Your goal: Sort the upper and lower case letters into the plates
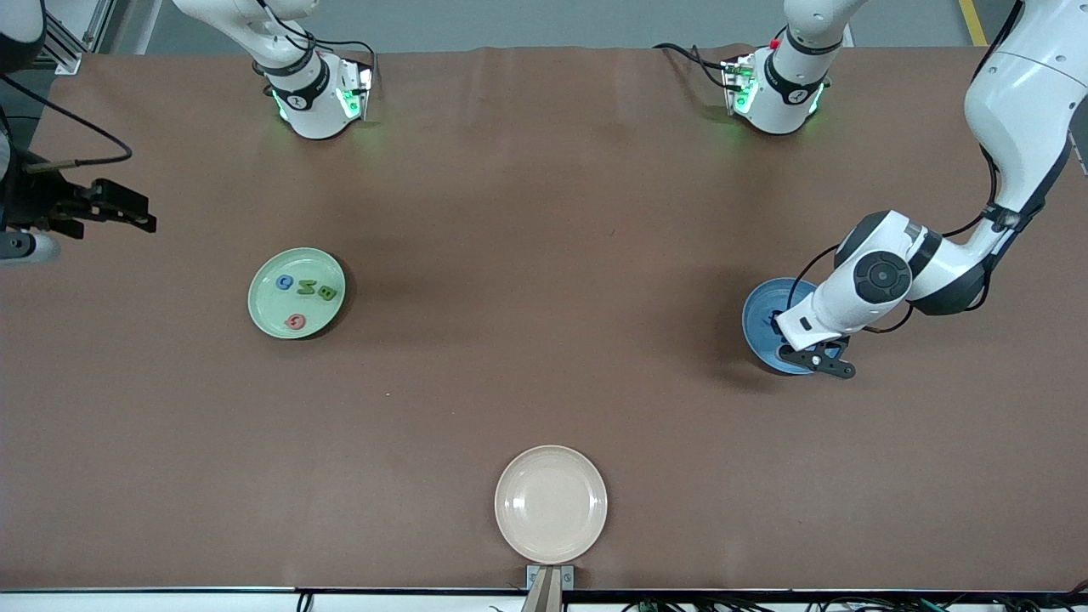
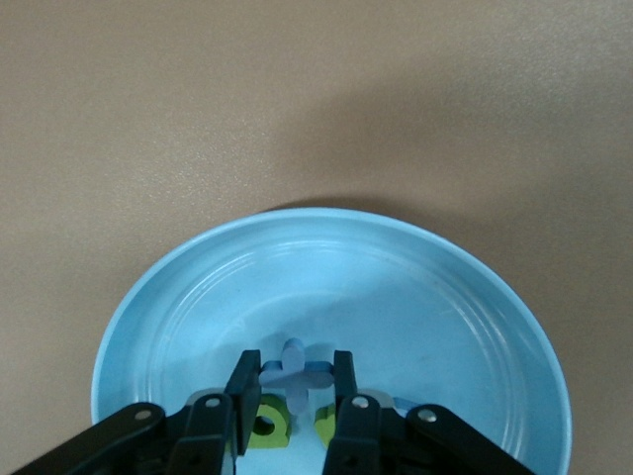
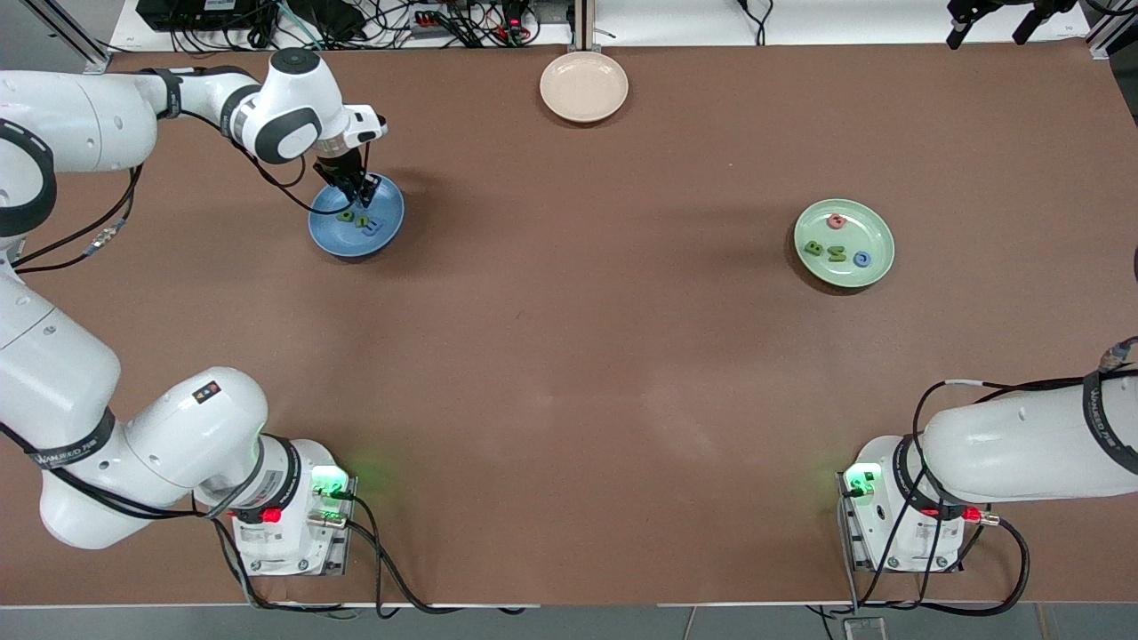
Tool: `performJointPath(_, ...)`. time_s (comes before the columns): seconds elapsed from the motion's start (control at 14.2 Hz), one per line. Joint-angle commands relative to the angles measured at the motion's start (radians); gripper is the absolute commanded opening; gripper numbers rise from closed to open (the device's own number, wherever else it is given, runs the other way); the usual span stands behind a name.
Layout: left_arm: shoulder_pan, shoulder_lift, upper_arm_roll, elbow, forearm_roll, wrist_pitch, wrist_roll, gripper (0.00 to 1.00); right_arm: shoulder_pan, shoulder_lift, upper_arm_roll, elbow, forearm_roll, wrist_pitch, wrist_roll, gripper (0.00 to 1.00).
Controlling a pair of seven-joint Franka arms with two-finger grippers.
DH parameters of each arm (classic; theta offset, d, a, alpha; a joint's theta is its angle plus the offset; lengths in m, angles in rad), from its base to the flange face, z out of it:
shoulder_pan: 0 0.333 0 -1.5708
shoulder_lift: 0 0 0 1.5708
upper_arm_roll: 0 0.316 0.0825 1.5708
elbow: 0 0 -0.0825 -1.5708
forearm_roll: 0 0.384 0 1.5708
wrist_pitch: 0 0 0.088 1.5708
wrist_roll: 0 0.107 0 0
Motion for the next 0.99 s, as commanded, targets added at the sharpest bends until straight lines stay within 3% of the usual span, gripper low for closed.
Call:
performJointPath(0.0, 0.002, 0.021, -0.001, 0.015, 0.019, 0.009, 0.008, 0.57, -0.011, -0.101, 0.017, -0.082, -0.02, 0.0, 0.012, 1.0)
performJointPath(0.07, 0.002, 0.016, -0.001, 0.015, 0.02, 0.009, 0.008, 0.86, -0.011, -0.112, 0.017, -0.08, -0.02, -0.009, 0.014, 1.0)
performJointPath(0.14, 0.004, 0.011, -0.001, 0.018, 0.019, 0.007, -0.004, 1.0, -0.011, -0.123, 0.017, -0.08, -0.02, -0.017, 0.015, 1.0)
performJointPath(0.28, 0.015, -0.016, -0.003, 0.034, 0.011, -0.039, 0.0, 1.0, -0.011, -0.127, 0.02, -0.062, -0.017, -0.044, 0.018, 1.0)
performJointPath(0.42, 0.033, -0.056, -0.038, 0.043, -0.001, -0.17, 0.023, 1.0, -0.014, -0.121, 0.016, -0.008, -0.011, -0.07, 0.021, 1.0)
performJointPath(0.63, 0.148, -0.081, -0.189, 0.081, -0.061, -0.362, 0.075, 1.0, -0.017, -0.115, 0.013, 0.07, -0.005, -0.09, 0.02, 1.0)
performJointPath(0.84, 0.342, -0.079, -0.37, 0.087, -0.11, -0.421, 0.088, 1.0, -0.019, -0.115, 0.011, 0.094, -0.002, -0.13, 0.024, 1.0)
performJointPath(0.92, 0.364, -0.079, -0.398, 0.087, -0.11, -0.435, 0.077, 1.0, -0.019, -0.115, 0.013, 0.101, -0.002, -0.147, 0.027, 1.0)
